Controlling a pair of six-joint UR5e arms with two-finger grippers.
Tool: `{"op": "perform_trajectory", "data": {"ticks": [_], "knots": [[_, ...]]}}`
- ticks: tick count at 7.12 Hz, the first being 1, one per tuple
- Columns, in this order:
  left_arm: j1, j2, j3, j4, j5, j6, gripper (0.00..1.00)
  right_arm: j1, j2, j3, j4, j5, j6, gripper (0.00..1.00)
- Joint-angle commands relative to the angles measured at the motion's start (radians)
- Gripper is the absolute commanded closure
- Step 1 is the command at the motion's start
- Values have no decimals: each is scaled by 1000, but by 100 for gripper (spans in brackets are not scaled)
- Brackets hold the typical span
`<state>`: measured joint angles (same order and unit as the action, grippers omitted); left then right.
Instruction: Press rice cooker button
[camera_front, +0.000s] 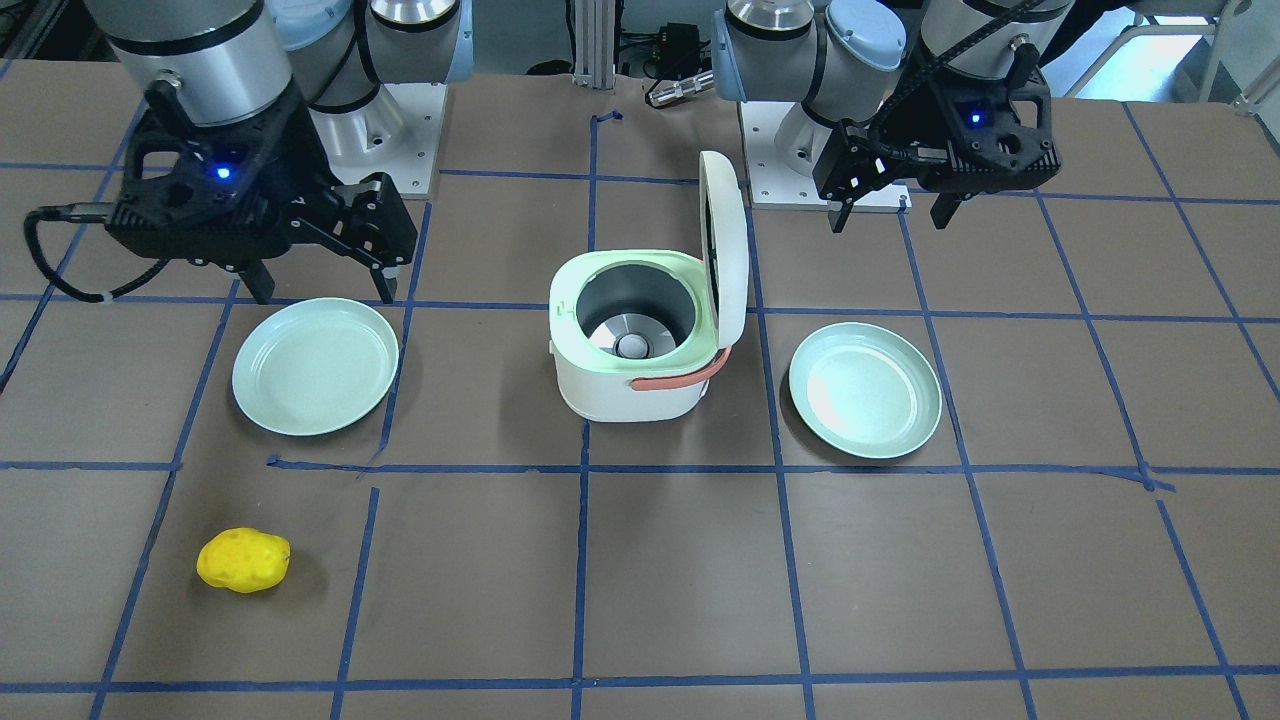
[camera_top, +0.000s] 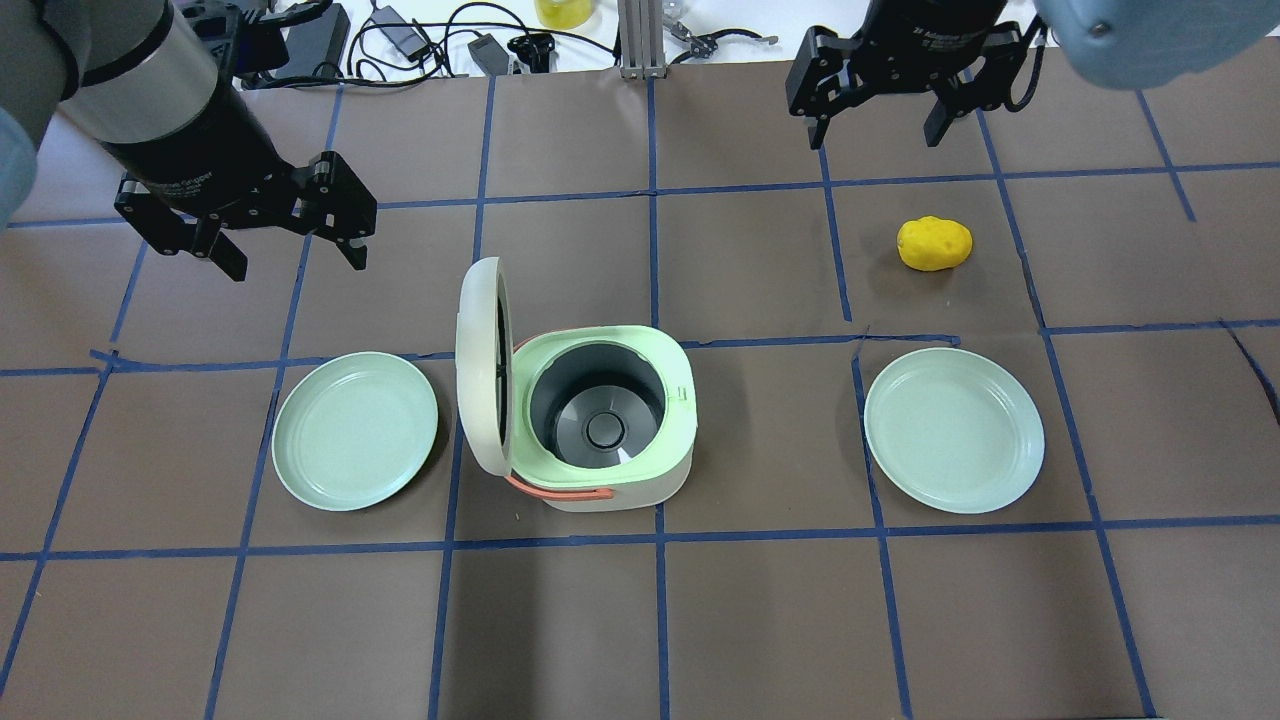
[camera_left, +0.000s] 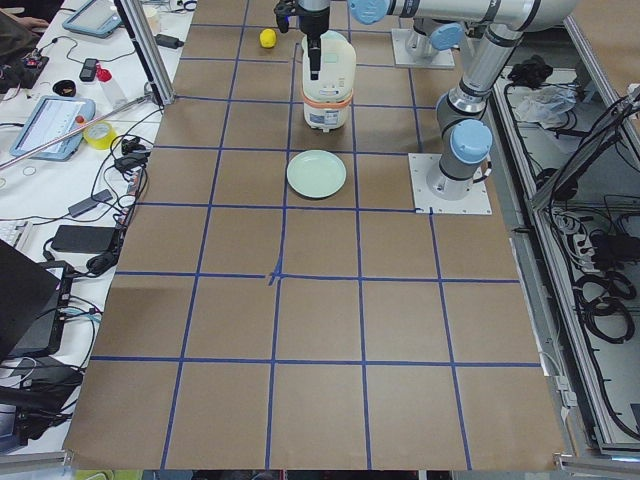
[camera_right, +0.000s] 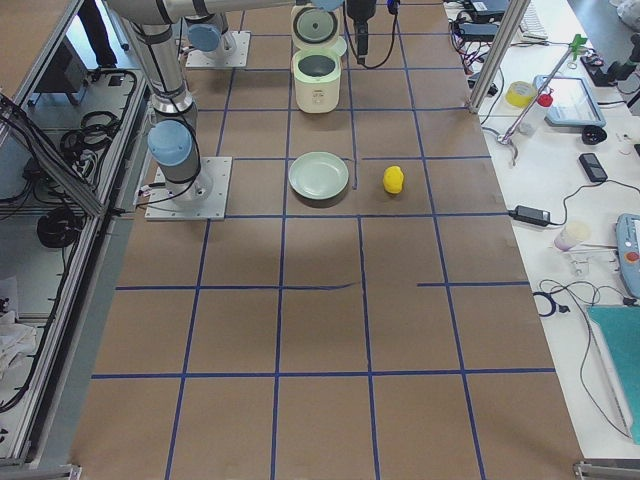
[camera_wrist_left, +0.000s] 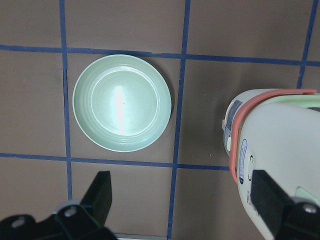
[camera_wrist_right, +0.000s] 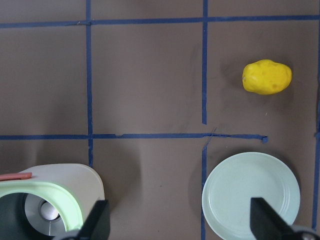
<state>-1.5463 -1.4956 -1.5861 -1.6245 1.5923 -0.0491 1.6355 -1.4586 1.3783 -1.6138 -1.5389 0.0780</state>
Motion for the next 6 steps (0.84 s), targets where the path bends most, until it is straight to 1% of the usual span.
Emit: {"op": "perform_trajectory", "data": {"ticks": [1, 6], "knots": [[0, 0, 0, 0, 0, 0, 0, -22, -6, -19, 5, -13, -10, 0], [0, 0, 0, 0, 0, -2, 0, -20, -6, -10, 2, -3, -10, 0]]}}
